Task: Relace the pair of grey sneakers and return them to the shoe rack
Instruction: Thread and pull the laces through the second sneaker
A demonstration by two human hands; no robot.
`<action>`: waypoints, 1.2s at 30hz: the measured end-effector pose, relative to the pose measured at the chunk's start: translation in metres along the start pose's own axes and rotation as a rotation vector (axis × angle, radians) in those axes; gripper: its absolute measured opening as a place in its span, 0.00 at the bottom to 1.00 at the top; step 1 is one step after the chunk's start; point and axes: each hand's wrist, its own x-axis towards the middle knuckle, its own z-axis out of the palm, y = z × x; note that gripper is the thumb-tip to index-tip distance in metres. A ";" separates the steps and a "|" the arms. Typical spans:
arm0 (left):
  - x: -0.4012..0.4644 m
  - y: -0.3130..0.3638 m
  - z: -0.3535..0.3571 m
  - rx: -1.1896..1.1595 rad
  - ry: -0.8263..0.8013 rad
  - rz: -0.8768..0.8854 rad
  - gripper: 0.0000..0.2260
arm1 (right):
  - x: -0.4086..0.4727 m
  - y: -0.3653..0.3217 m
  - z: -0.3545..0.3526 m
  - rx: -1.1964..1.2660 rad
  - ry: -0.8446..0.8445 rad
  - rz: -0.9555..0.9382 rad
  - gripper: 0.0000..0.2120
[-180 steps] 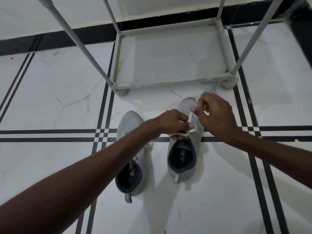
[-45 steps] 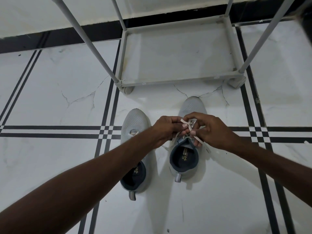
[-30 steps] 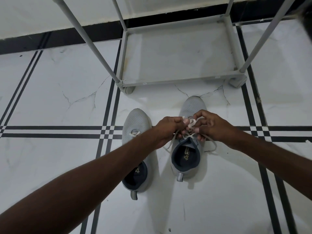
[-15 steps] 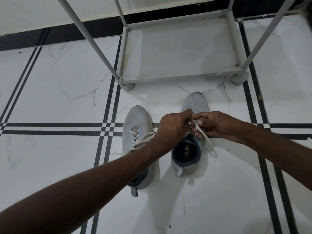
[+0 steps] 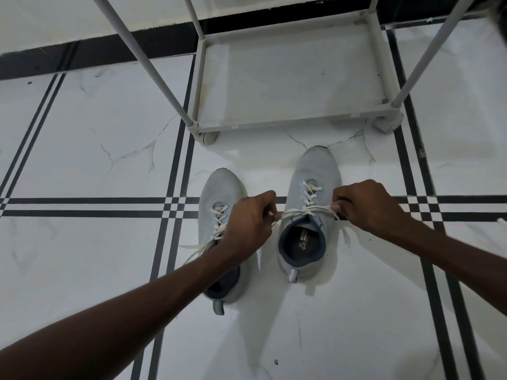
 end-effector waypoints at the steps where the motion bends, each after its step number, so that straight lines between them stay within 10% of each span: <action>1: -0.001 0.001 0.000 0.073 -0.015 0.048 0.09 | 0.000 -0.002 0.001 -0.047 -0.013 -0.028 0.07; 12: -0.005 -0.002 -0.004 0.406 -0.144 0.425 0.07 | 0.006 0.000 -0.006 -0.074 -0.253 -0.211 0.10; 18: -0.012 -0.002 -0.004 0.511 -0.132 0.425 0.09 | 0.018 0.003 -0.015 0.617 -0.615 0.009 0.15; 22: -0.012 -0.007 -0.004 0.539 -0.330 0.435 0.12 | 0.021 0.015 -0.004 0.505 -0.553 -0.021 0.16; 36: -0.015 -0.025 -0.009 0.335 -0.258 0.396 0.20 | 0.015 0.008 -0.001 0.074 -0.305 -0.204 0.20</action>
